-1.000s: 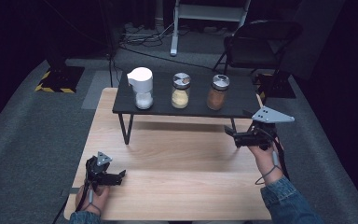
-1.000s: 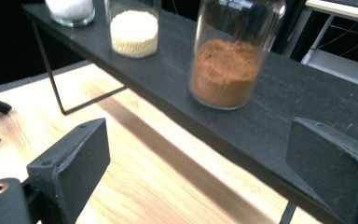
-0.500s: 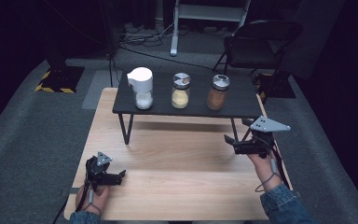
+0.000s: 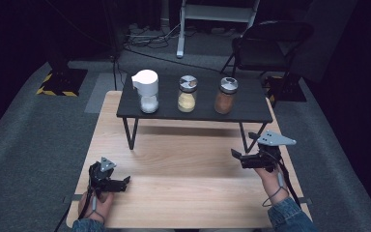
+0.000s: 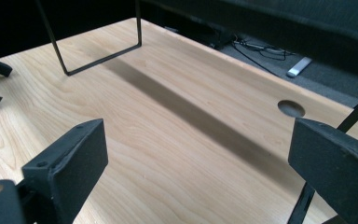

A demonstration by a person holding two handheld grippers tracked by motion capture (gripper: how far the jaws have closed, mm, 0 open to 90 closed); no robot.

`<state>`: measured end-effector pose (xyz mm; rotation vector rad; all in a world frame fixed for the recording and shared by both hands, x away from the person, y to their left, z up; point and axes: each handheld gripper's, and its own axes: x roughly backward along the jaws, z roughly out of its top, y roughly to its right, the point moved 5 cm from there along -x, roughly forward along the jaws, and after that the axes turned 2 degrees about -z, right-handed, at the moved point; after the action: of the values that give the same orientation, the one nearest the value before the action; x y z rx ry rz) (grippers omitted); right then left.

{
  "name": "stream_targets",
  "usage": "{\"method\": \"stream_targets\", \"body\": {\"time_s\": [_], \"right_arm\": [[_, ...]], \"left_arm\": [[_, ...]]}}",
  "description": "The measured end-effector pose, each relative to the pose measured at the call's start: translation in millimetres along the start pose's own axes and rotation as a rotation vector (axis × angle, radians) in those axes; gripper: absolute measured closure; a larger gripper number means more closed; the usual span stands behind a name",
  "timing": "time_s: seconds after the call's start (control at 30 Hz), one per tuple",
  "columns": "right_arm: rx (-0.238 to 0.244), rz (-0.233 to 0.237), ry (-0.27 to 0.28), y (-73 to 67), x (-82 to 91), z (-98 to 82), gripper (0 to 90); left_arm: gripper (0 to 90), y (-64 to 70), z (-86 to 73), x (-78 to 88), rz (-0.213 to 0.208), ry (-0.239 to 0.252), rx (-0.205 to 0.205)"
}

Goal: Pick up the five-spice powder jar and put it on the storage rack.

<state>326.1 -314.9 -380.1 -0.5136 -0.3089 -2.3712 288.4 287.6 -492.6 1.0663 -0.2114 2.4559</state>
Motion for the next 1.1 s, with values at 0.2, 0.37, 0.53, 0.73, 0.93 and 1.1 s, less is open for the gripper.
{"method": "stream_targets", "body": {"time_s": [0.2, 0.37, 0.53, 0.73, 0.93, 1.1], "right_arm": [[-0.019, 0.009, -0.013, 0.9, -4.1, -12.7, 4.3], [-0.041, 0.02, -0.025, 3.0, -7.2, -24.2, 4.3], [-0.048, 0.02, -0.044, 2.4, -10.0, -33.8, 4.3], [-0.041, 0.019, -0.075, 1.2, -15.9, -46.6, 4.3], [-0.07, 0.025, -0.079, 3.7, -19.5, -61.7, 4.3], [-0.087, 0.014, -0.097, 5.7, -20.8, -72.5, 4.3]], "left_arm": [[0.3, 0.0, 0.0, 0.0, 0.0, 0.0, 0.0], [0.3, 0.0, 0.0, 0.0, 0.0, 0.0, 0.0], [0.3, 0.1, 0.0, 0.0, 0.0, 0.0, 0.0], [0.3, 0.1, 0.0, 0.0, 0.001, 0.0, 0.001], [0.3, 0.1, -0.1, 0.0, 0.0, 0.0, 0.0], [0.3, 0.1, -0.1, 0.0, 0.0, 0.001, 0.001]]}}
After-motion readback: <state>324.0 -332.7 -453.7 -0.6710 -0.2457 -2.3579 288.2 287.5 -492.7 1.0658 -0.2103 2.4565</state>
